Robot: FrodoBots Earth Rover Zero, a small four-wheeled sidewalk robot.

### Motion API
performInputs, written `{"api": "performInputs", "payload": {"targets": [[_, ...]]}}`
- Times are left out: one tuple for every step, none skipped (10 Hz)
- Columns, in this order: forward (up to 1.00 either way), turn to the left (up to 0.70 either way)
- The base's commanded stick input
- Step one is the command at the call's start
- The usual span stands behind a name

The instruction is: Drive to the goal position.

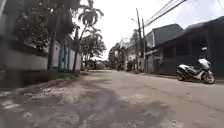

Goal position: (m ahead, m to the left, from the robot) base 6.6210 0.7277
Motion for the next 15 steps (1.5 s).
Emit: {"api": "performInputs", "payload": {"targets": [[0.85,0.0],[0.85,0.0],[0.85,0.0],[0.85,0.0],[0.85,0.0],[0.85,0.0],[0.85,0.0],[0.85,0.0],[0.85,0.0],[0.85,0.0],[0.85,0.0],[0.85,0.0],[0.85,0.0],[0.85,0.0],[0.85,-0.1]]}}
